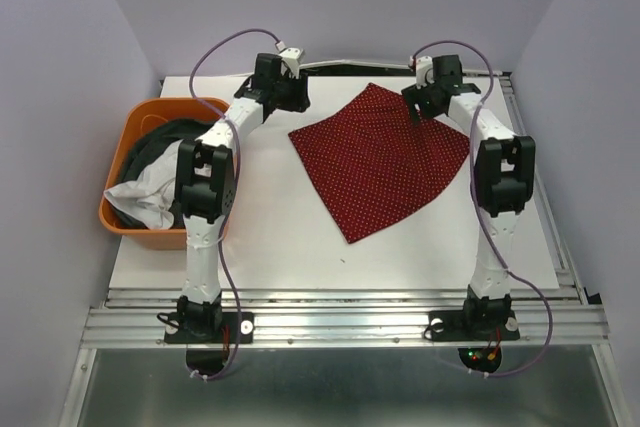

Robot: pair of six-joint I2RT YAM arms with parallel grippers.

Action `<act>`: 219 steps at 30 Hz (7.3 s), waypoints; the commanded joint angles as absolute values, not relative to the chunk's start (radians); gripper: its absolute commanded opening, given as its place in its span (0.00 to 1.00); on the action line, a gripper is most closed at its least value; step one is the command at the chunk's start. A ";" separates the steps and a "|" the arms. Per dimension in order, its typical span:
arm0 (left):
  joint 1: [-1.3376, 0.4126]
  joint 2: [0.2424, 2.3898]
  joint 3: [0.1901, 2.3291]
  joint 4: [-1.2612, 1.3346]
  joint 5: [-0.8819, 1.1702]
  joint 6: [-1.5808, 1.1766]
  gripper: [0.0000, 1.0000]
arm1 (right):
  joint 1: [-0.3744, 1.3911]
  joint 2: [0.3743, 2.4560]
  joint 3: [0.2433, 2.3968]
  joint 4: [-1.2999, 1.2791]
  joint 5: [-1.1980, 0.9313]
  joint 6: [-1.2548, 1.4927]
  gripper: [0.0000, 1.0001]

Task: Fold and stack the skirts
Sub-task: Flatten the skirt out, then fold the skirt

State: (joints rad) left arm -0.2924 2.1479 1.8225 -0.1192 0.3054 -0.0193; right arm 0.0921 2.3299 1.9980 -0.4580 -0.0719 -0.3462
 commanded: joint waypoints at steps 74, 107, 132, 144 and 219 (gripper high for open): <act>-0.396 1.526 0.753 -0.190 0.542 1.741 0.62 | 0.776 1.373 0.752 -0.864 -0.106 -0.598 0.53; -0.390 1.287 0.752 -0.391 0.540 1.623 0.00 | 0.819 1.327 0.960 -1.095 -0.320 -0.635 0.01; -0.327 1.064 0.903 -0.393 0.535 1.014 0.00 | 0.601 1.235 1.341 -1.206 -0.133 -0.758 0.01; -0.287 1.393 1.127 -0.252 0.511 0.815 0.00 | 0.287 1.574 1.543 -1.074 -0.175 -0.982 0.01; -0.290 2.256 1.971 -0.486 0.612 0.569 0.57 | 0.089 2.365 2.102 -0.677 -0.226 -0.548 0.01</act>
State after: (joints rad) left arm -0.2871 2.2196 1.9247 -0.4419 0.5915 0.5198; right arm 0.0975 2.3829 2.0842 -0.7498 -0.2653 -0.5591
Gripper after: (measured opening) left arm 0.565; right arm 0.038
